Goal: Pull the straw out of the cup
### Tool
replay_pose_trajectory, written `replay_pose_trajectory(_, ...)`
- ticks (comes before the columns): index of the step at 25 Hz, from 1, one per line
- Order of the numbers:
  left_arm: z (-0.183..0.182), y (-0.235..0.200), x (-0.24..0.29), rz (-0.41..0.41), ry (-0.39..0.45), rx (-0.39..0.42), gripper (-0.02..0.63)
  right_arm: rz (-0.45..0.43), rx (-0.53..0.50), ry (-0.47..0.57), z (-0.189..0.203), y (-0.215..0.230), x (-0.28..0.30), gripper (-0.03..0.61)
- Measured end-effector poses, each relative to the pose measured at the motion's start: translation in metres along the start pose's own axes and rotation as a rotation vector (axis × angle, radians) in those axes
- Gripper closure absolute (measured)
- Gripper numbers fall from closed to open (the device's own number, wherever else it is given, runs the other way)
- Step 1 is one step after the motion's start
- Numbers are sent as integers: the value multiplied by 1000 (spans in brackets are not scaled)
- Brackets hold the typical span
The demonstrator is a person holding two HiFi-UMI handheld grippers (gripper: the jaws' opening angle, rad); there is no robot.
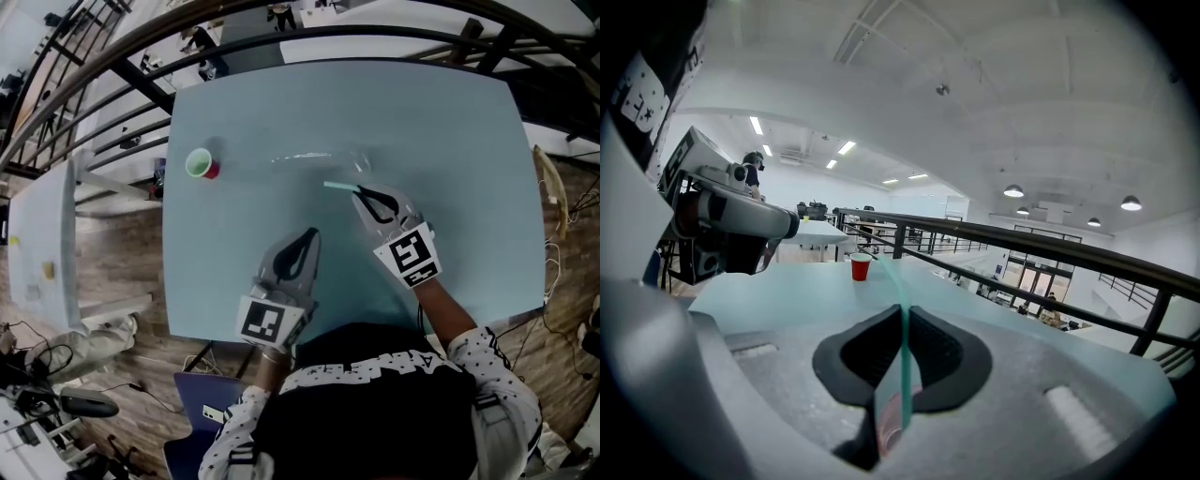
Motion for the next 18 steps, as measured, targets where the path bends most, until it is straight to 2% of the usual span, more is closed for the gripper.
replay_pose_trajectory(18, -7, 11, -5, 16, 21, 14, 624, 69, -45, 52, -15, 0, -24, 557)
Point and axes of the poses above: the fingertips, and each gripper's own axes: x forward along the fingers, y to its right, z out of its underside, the point moved 8 cm from there along -x, backward along the fingers, and after that the axes turned 13 degrees about -z, right-handed, at the moved point
